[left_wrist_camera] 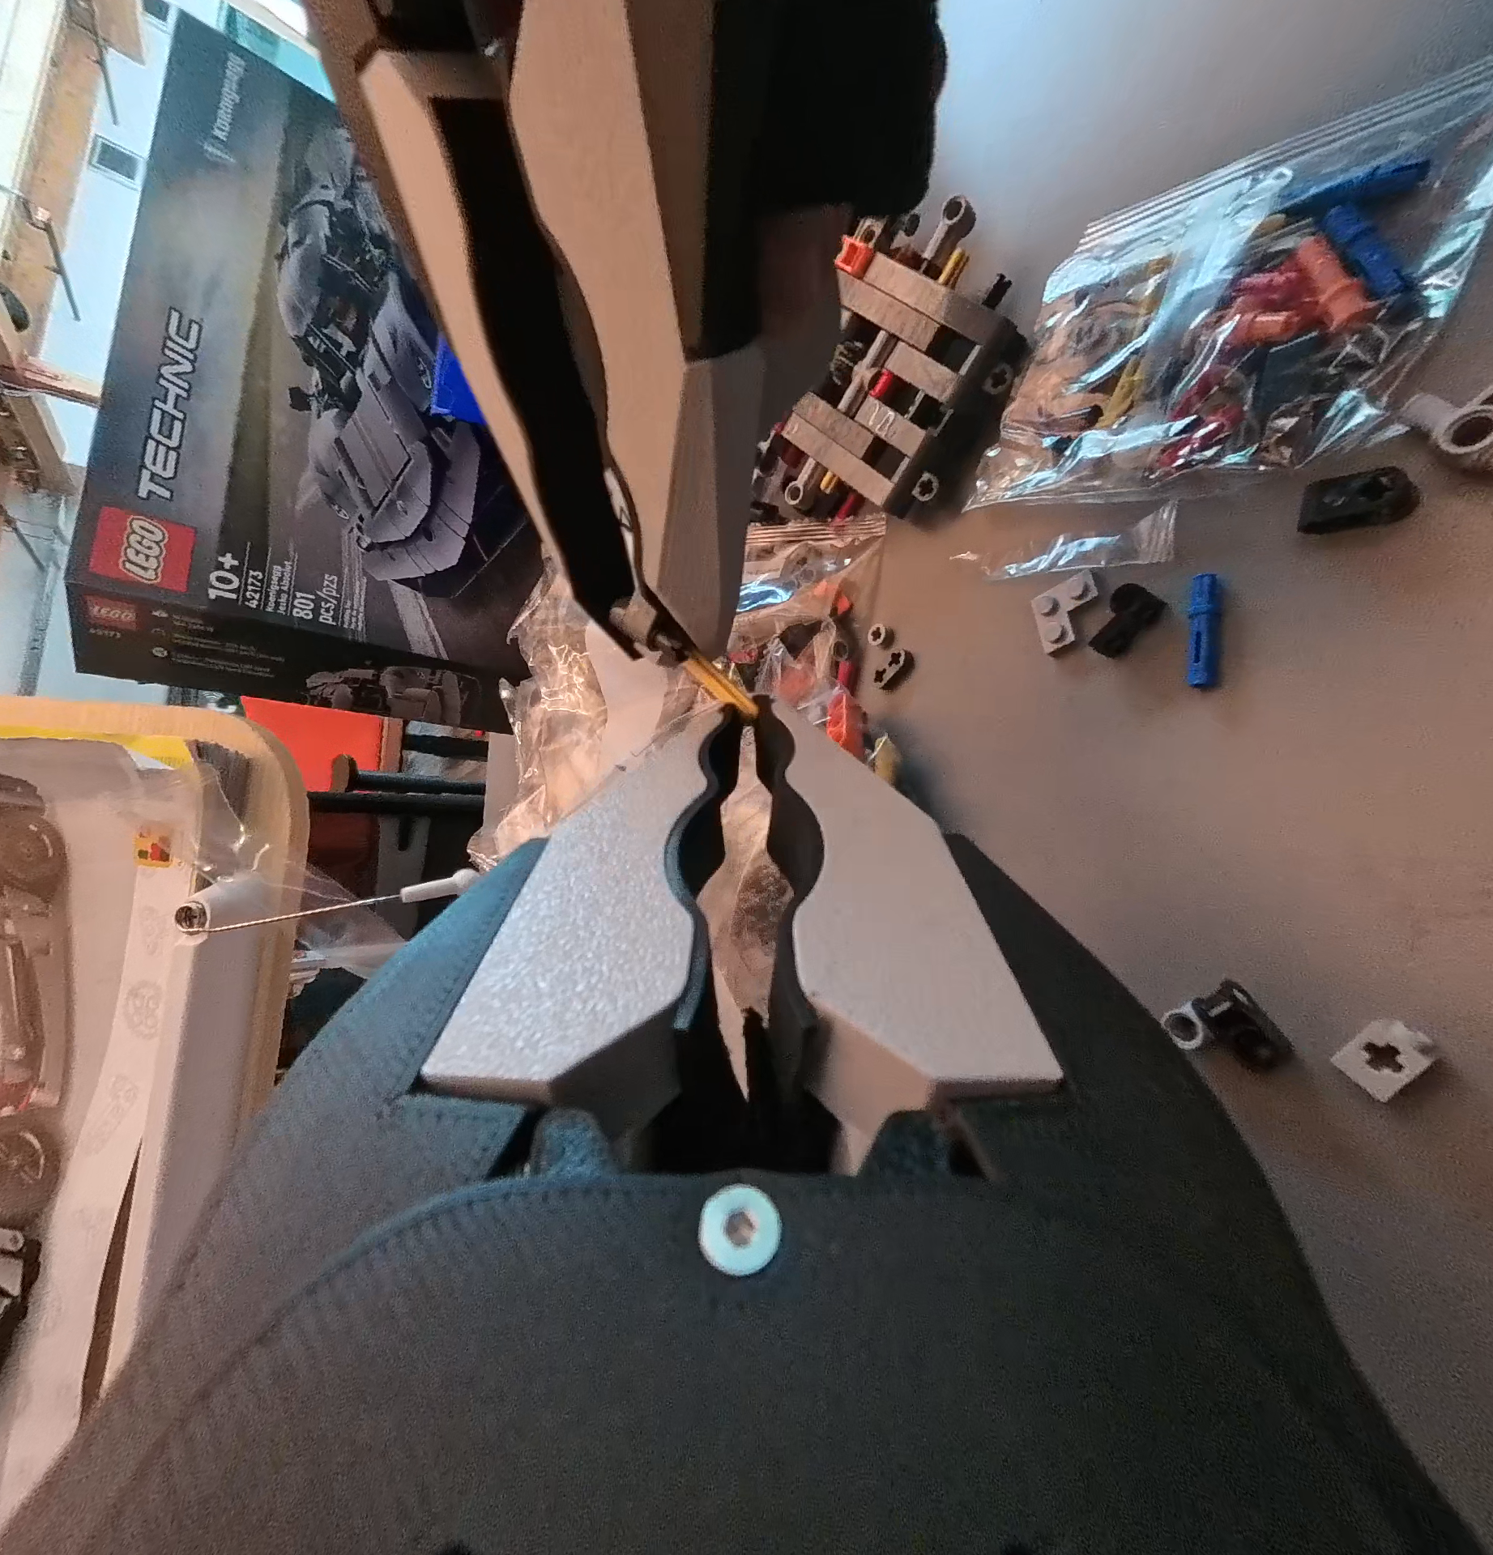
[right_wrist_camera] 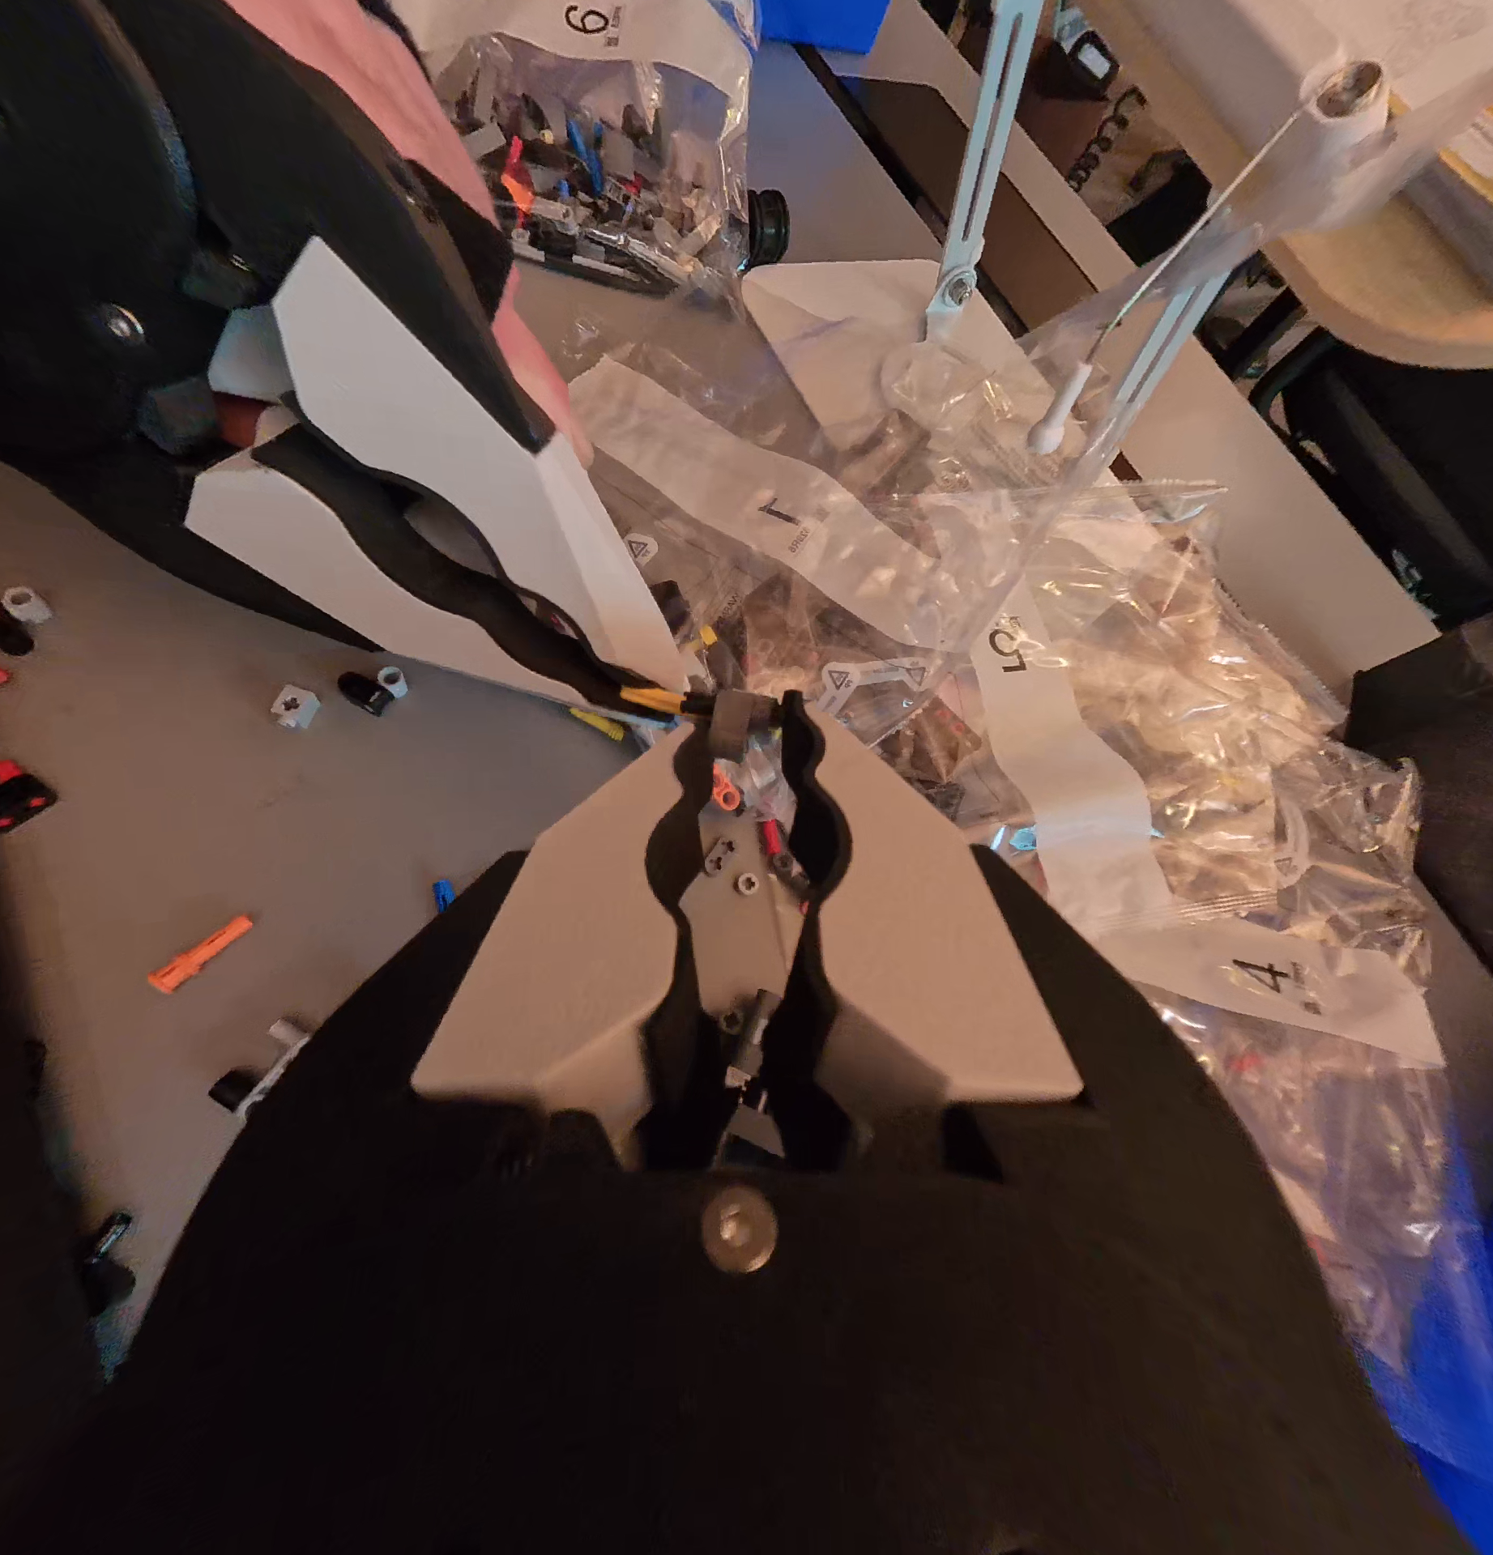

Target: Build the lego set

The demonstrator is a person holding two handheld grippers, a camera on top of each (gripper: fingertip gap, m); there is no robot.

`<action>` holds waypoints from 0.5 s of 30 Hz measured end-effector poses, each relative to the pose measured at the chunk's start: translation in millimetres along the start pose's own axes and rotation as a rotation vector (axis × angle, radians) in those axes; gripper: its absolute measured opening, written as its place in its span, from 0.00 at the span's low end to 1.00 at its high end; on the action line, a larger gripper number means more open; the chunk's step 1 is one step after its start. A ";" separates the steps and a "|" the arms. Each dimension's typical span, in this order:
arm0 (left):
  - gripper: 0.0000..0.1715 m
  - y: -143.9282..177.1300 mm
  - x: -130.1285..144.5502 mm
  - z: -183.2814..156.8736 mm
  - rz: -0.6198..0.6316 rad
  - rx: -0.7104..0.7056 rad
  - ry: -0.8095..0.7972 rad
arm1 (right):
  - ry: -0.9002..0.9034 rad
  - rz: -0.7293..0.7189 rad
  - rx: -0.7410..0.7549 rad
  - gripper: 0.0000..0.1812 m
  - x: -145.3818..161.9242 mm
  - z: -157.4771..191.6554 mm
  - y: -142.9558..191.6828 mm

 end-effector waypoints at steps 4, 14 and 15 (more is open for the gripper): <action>0.01 0.9 -0.9 0.1 -0.007 0.003 0.006 | 0.025 -0.009 0.001 0.07 -0.2 1.1 2.8; 0.01 1.6 3.3 4.6 -0.019 -0.007 0.016 | 0.059 -0.016 0.044 0.11 -0.8 1.5 0.3; 0.01 1.9 3.3 5.0 -0.019 -0.010 0.014 | 0.061 -0.012 0.045 0.12 -0.5 1.6 -0.7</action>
Point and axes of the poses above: each gripper's, where its closed fingertips meet, y back along the fingers, x out of its underside, z = x × y across the jaws, the point moved 8 cm from there along y, back along the fingers, and after that the axes turned 12 degrees about z, right-handed, at the moved point
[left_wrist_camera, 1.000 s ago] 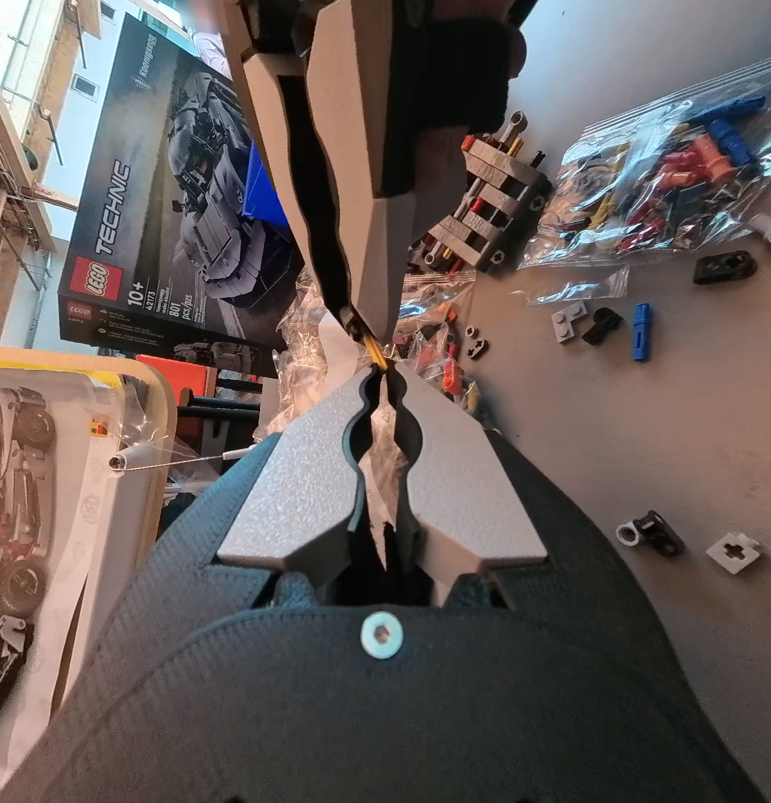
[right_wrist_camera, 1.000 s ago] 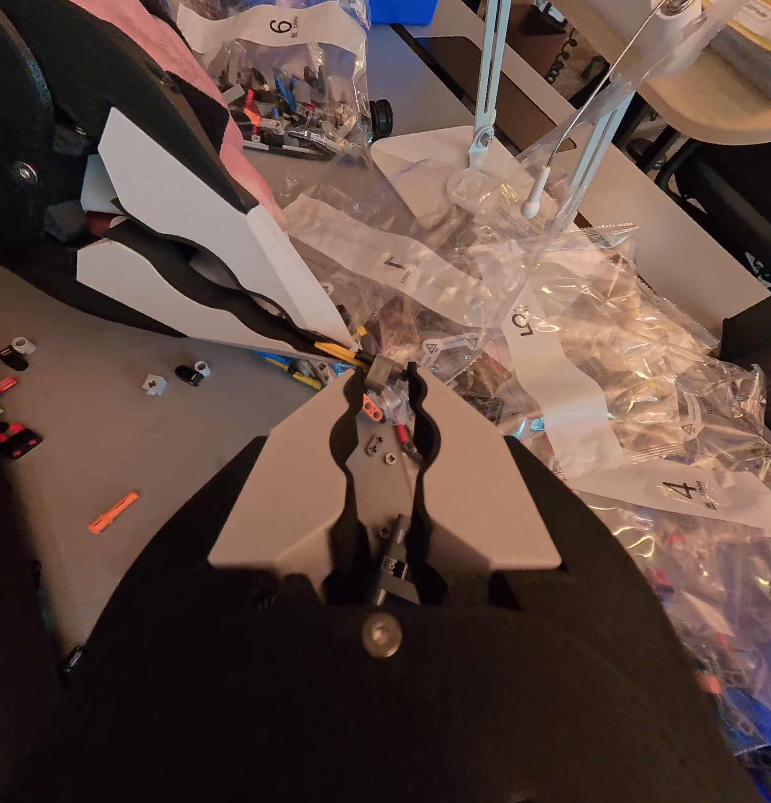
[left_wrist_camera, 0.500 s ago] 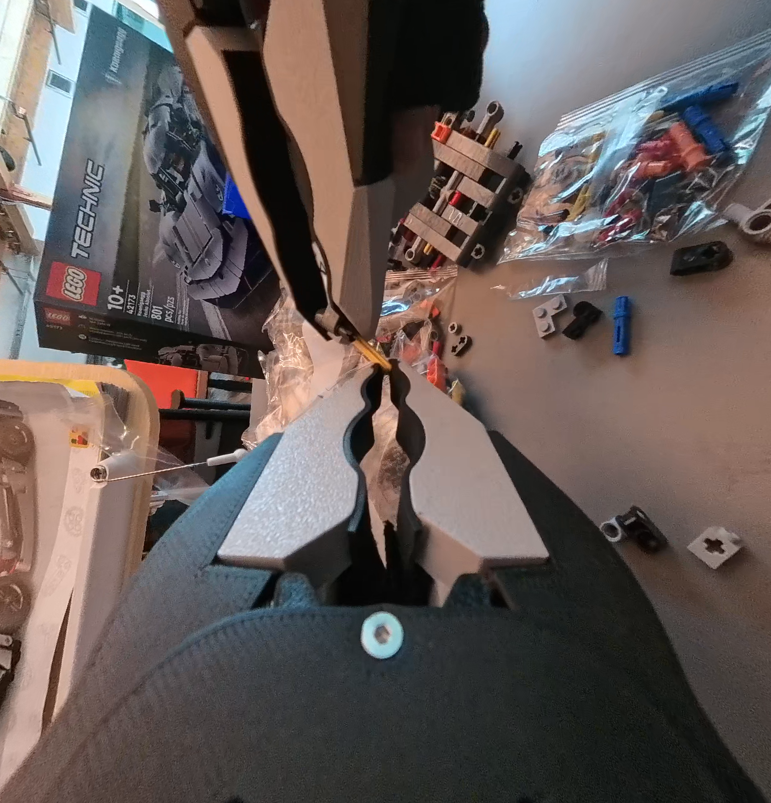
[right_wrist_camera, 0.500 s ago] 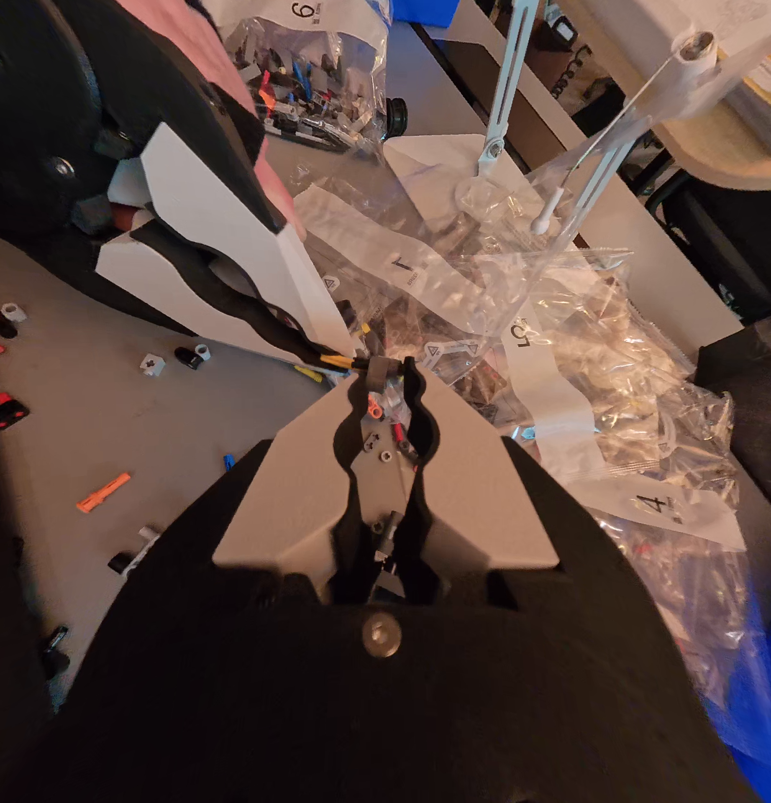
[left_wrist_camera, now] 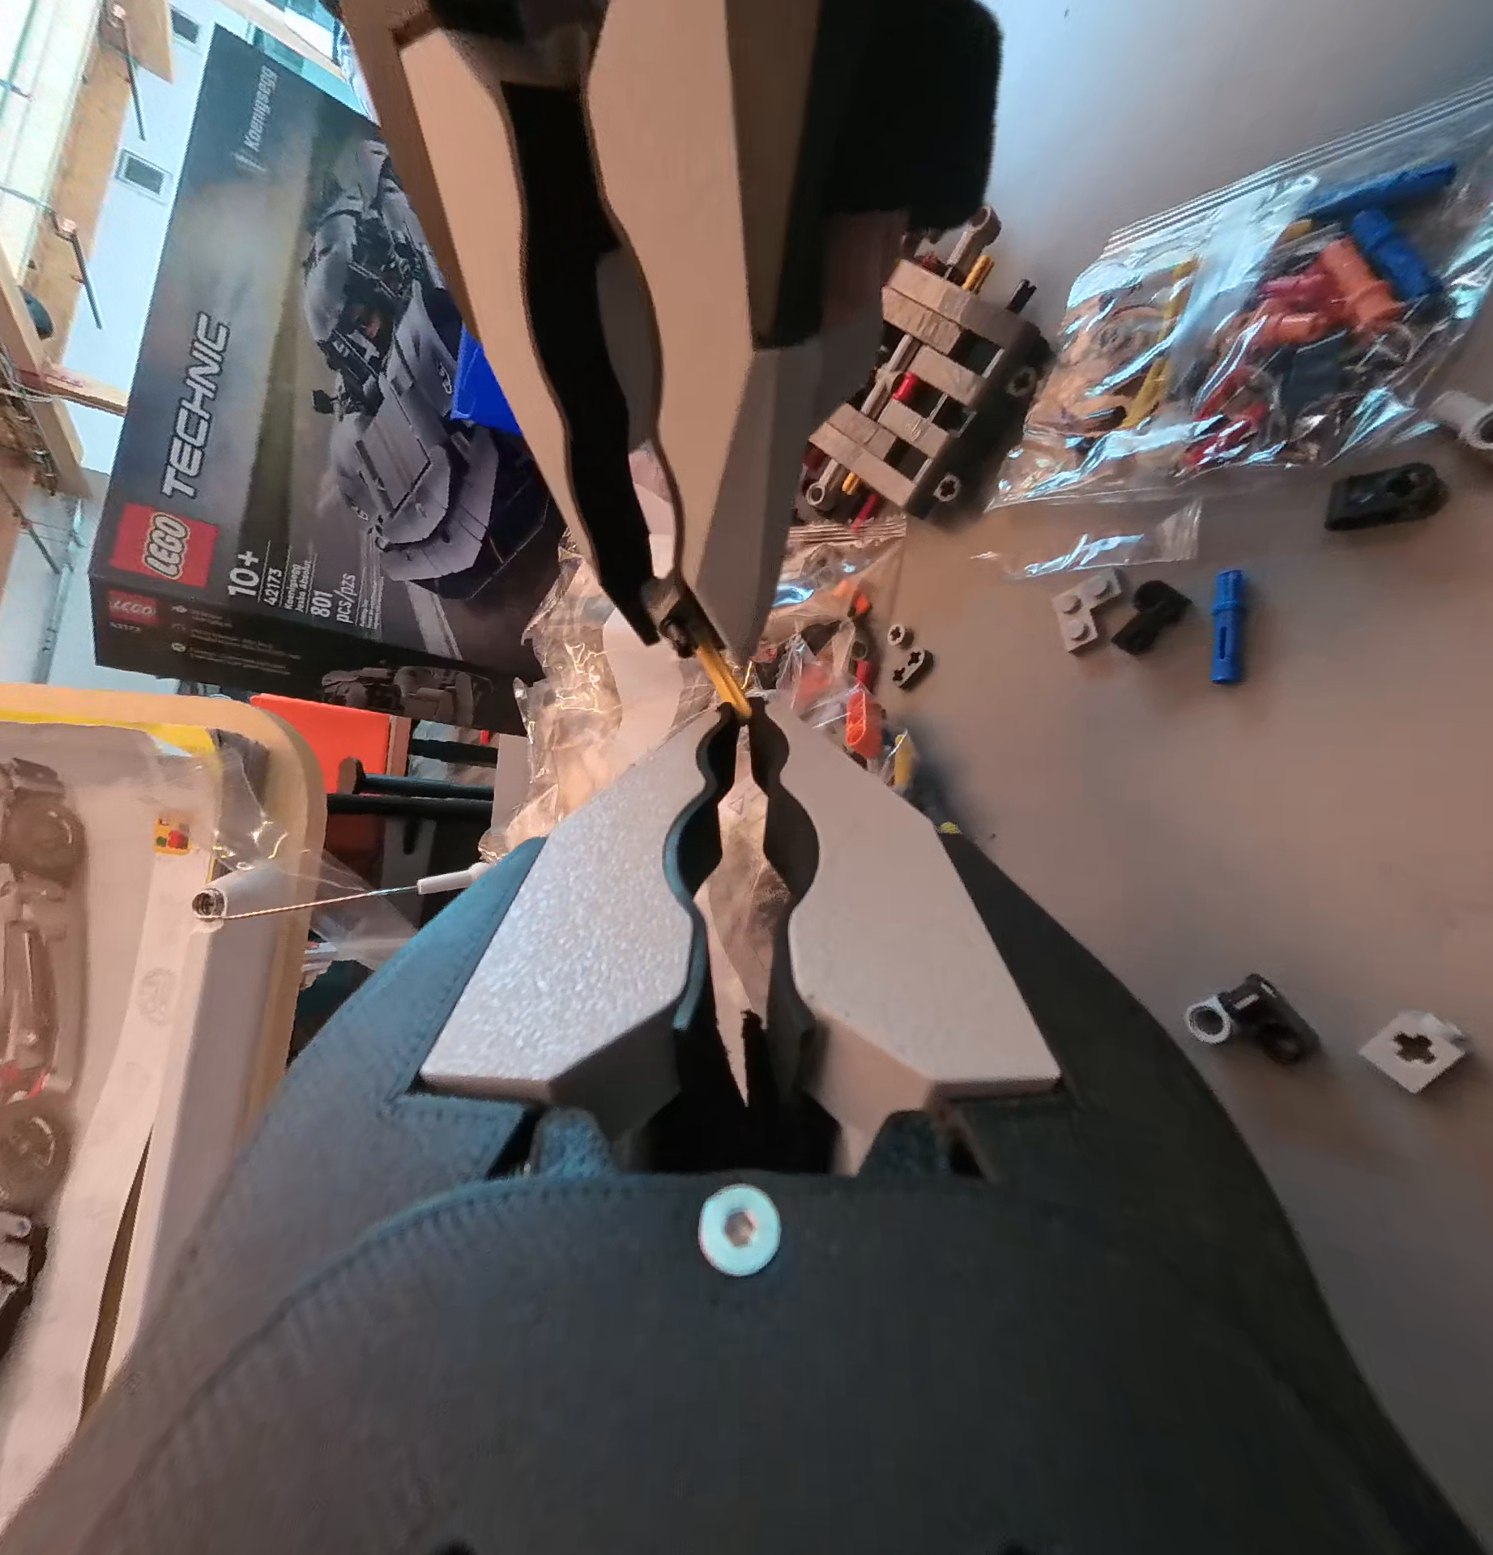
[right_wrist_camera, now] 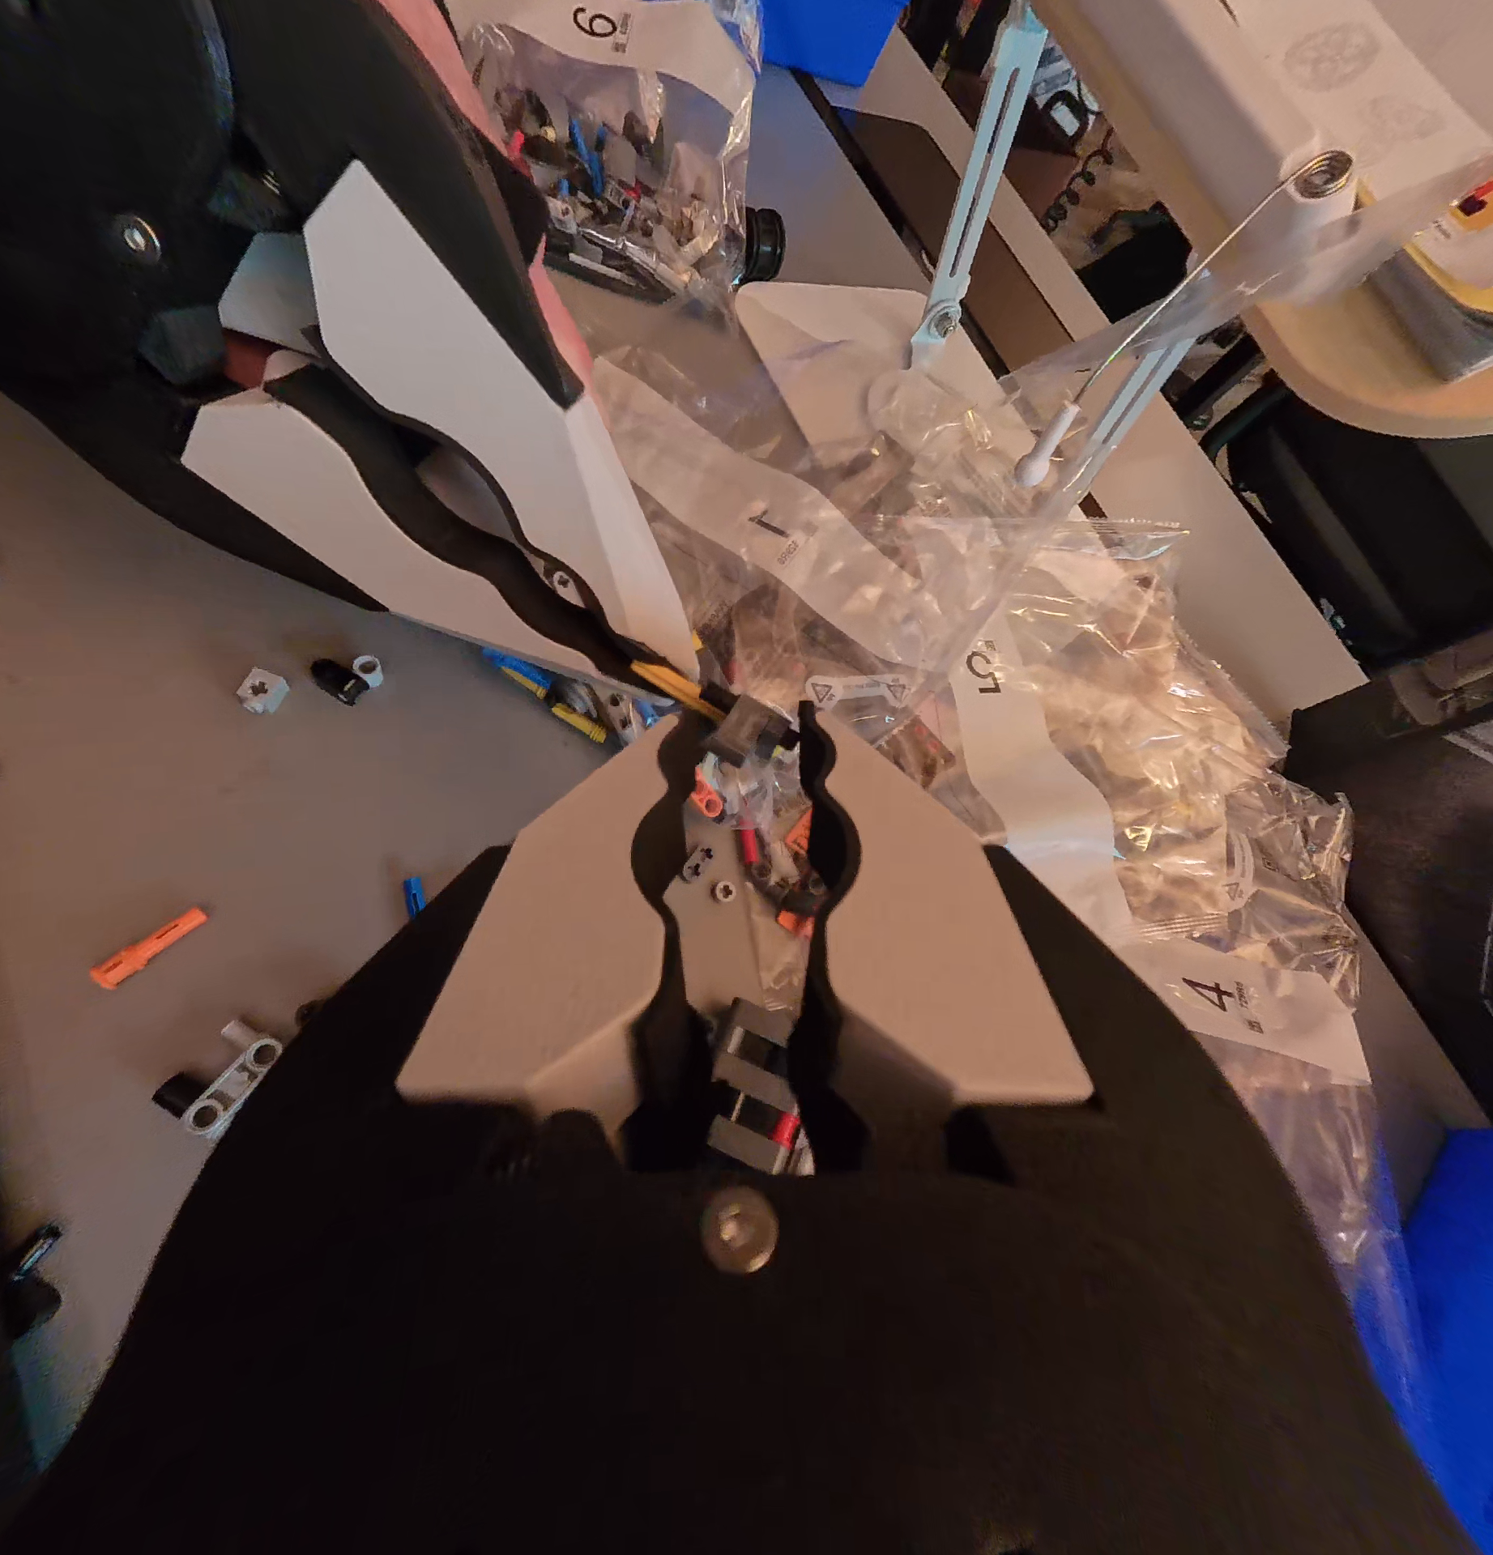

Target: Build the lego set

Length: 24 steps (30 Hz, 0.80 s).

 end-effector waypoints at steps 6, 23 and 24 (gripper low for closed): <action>0.01 -0.4 -0.2 -0.1 -0.002 0.001 0.002 | -0.028 0.000 0.000 0.12 1.5 -3.3 0.3; 0.01 -2.1 -1.2 -1.1 0.002 0.001 0.002 | -0.086 0.025 -0.041 0.10 4.3 -5.4 -1.7; 0.01 -2.2 -1.3 -1.0 0.003 0.000 0.001 | -0.088 0.023 -0.043 0.10 4.3 -5.5 -1.9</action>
Point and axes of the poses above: each gripper's, where its closed fingertips meet, y back along the fingers, x out of its underside, z = x × y across the jaws, the point moved 8 cm from there along y, back along the fingers, and after that the axes turned 12 degrees about z, right-handed, at the moved point
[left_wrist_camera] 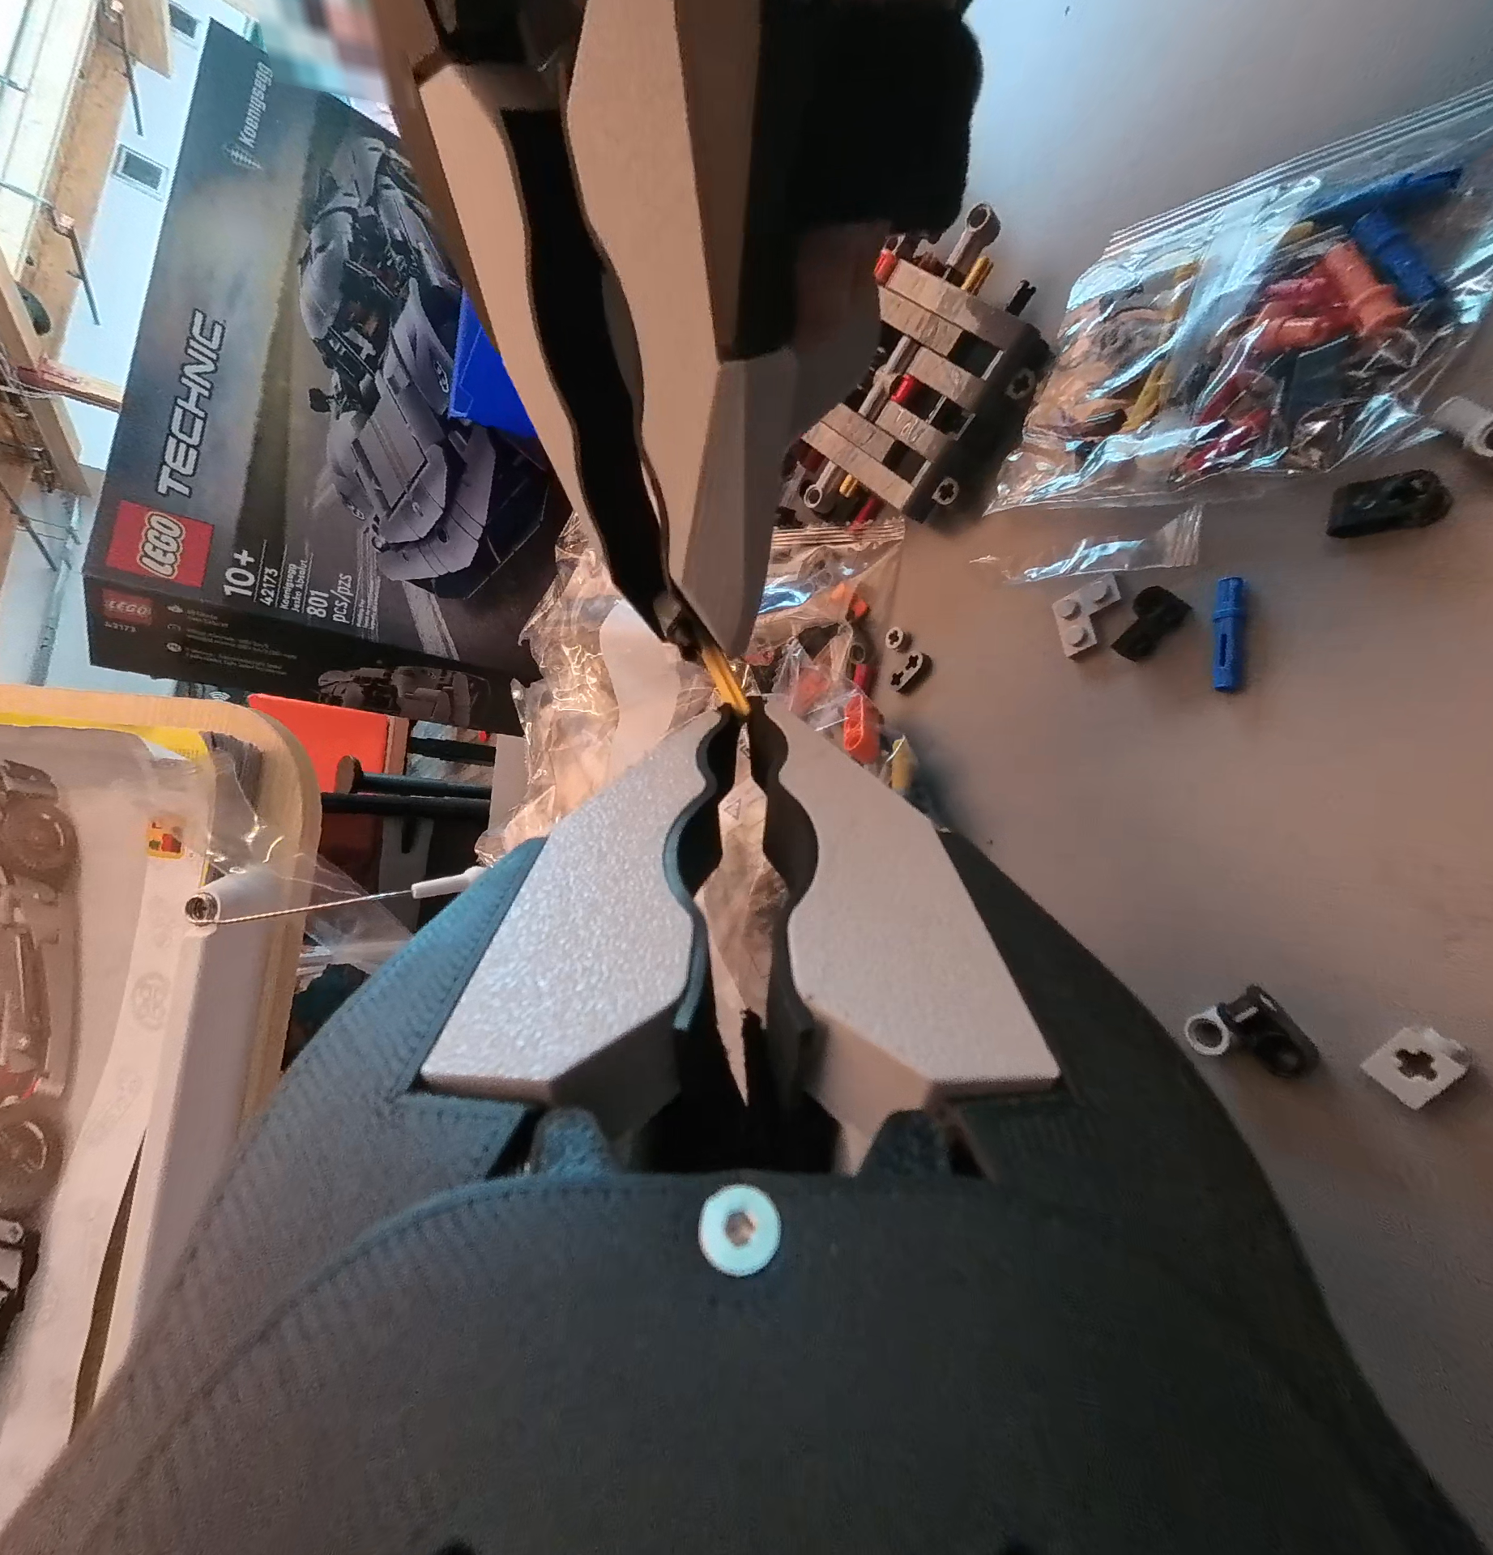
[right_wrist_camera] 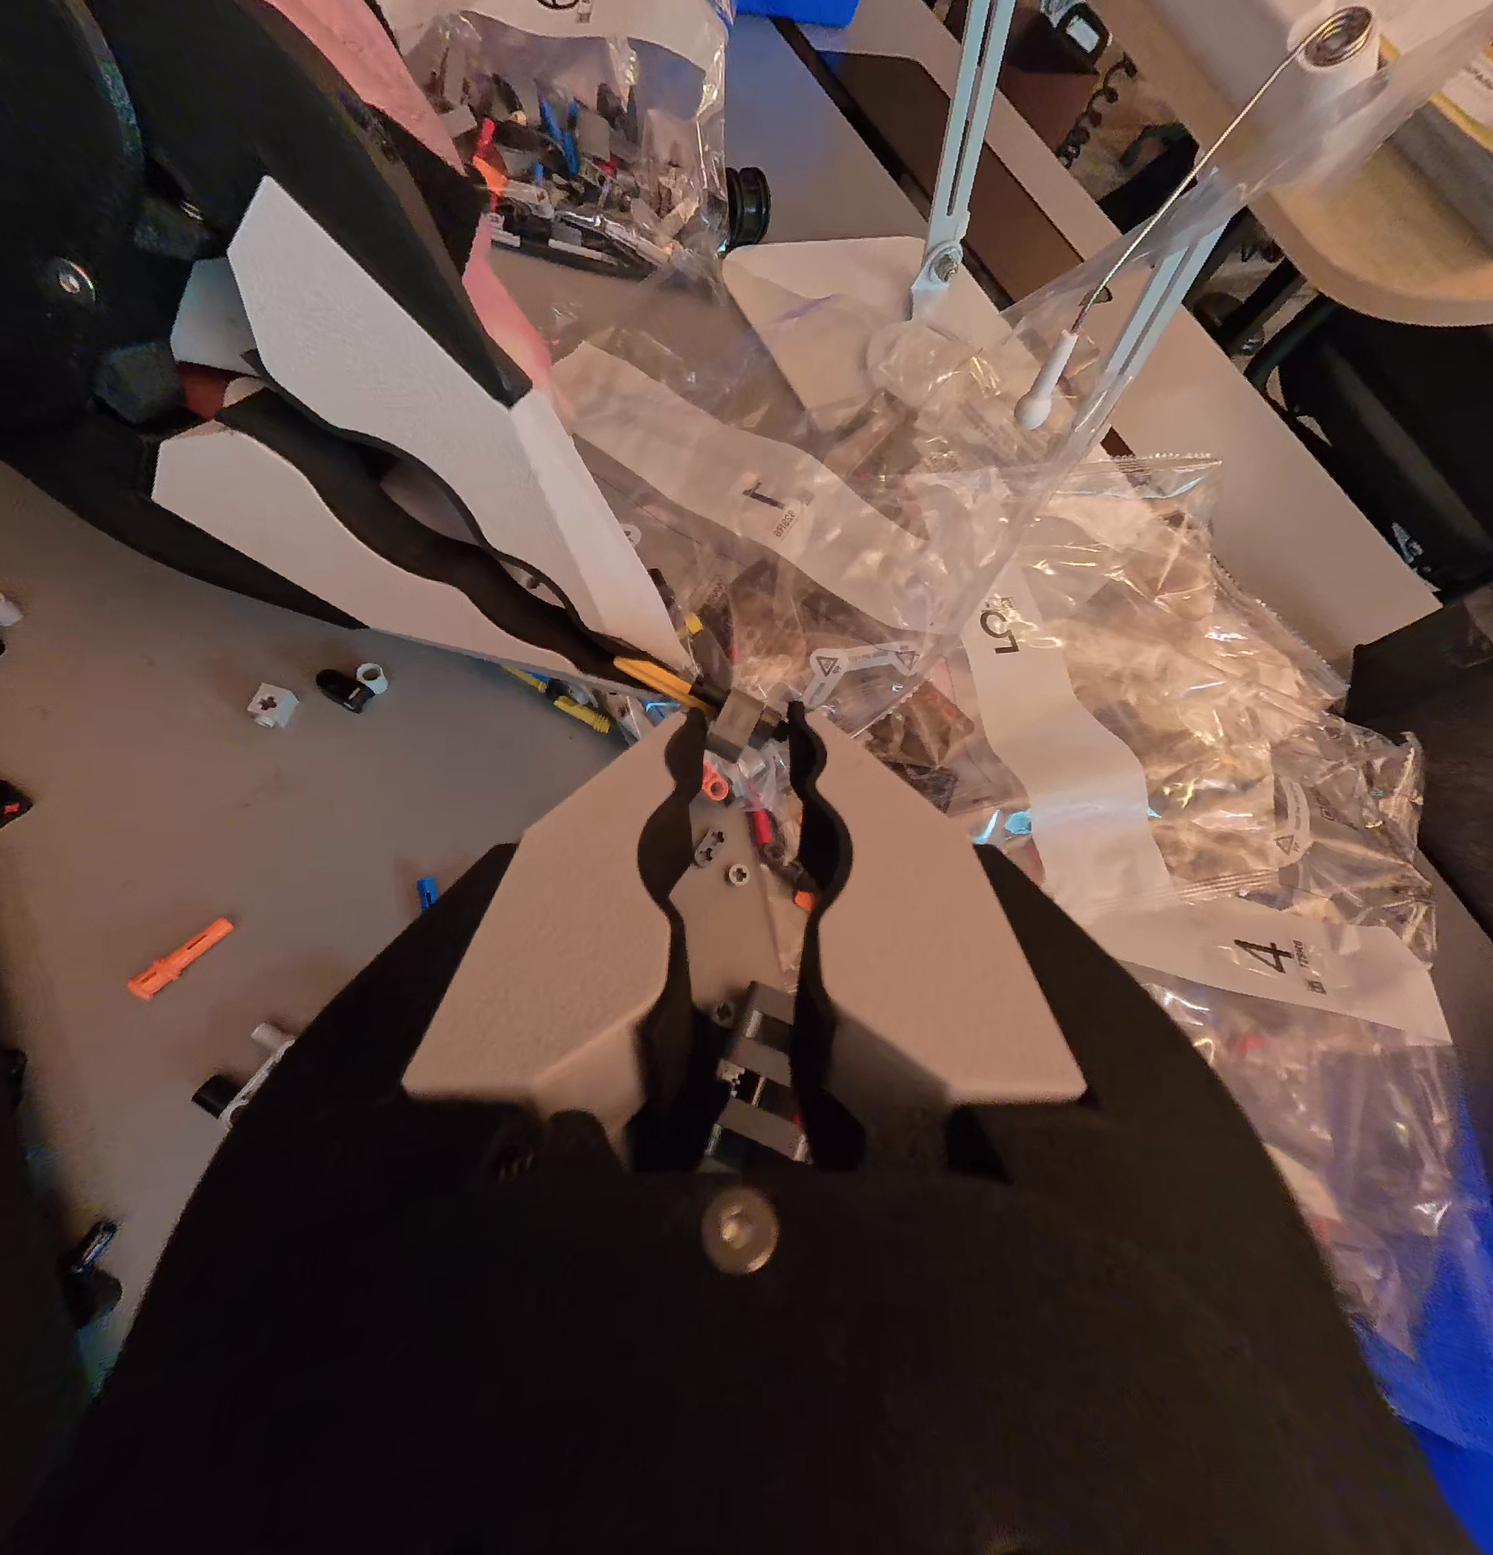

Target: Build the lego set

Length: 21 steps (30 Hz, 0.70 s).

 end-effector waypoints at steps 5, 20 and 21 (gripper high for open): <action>0.01 0.3 -0.2 -0.2 -0.002 0.002 0.000 | -0.019 -0.008 -0.019 0.09 0.1 -0.4 0.1; 0.01 0.6 -2.7 -5.3 0.009 0.011 -0.026 | 0.044 0.024 0.013 0.07 -1.4 5.6 0.7; 0.01 0.4 -2.7 -5.8 0.010 0.011 -0.027 | 0.053 0.024 0.017 0.07 -1.8 6.4 1.0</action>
Point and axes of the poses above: each gripper's, where its closed fingertips meet, y back along the fingers, x out of its underside, z = x × y across the jaws, the point moved 8 cm from there along y, back along the fingers, and after that the axes turned 12 degrees about z, right-handed, at the moved point
